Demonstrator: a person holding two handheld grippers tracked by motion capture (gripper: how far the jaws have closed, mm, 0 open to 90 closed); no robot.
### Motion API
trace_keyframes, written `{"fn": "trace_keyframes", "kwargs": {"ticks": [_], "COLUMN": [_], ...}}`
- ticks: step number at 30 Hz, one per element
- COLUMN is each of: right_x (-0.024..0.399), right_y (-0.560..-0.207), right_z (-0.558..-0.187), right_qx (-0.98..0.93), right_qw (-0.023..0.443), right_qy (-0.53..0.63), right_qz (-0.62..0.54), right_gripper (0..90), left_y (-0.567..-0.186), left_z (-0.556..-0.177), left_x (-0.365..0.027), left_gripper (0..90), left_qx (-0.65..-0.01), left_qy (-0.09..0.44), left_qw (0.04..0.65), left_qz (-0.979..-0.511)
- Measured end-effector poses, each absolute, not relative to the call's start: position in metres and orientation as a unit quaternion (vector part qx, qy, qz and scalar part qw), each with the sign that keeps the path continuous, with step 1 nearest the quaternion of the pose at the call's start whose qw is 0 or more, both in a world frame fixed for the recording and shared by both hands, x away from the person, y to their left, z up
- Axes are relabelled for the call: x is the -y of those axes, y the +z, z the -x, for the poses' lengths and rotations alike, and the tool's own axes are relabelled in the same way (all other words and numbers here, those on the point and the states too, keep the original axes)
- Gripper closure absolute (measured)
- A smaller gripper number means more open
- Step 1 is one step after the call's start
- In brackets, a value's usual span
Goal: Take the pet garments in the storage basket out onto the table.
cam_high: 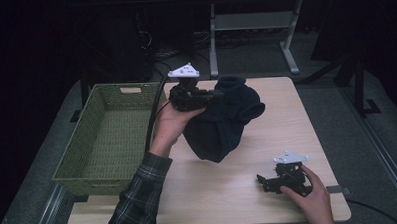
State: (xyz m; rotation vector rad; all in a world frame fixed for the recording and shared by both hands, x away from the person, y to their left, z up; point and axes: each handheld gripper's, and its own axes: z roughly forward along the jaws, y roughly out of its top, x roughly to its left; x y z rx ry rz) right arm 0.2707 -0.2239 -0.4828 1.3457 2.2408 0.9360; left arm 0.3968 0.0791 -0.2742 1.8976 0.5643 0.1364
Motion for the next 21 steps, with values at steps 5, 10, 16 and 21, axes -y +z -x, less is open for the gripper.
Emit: {"fn": "trace_keyframes", "kwargs": {"ticks": [5, 10, 16, 21], "right_x": [0.224, 0.224, 0.224, 0.224], "right_y": [-0.483, -0.483, -0.483, -0.483], "right_z": [-0.271, -0.271, -0.271, -0.271], "right_qx": [-0.793, -0.793, -0.793, -0.793], "right_qw": [0.181, 0.181, 0.182, 0.182], "right_qy": [0.332, 0.332, 0.332, 0.332], "right_qz": [-0.477, -0.477, -0.477, -0.477], "right_gripper": [0.5, 0.5, 0.5, 0.5], "left_y": [-0.287, -0.306, -0.327, -0.342], "left_z": [-0.401, -0.407, -0.415, -0.421], "left_x": [-0.062, -0.045, -0.025, -0.012], "left_gripper": [80.6, 80.7, 80.7, 80.6], "left_qx": [-0.234, -0.232, -0.227, -0.224], "left_qy": [0.059, 0.049, 0.042, 0.049], "left_qw": [0.542, 0.535, 0.534, 0.525], "left_qz": [-0.805, -0.811, -0.813, -0.819]}}
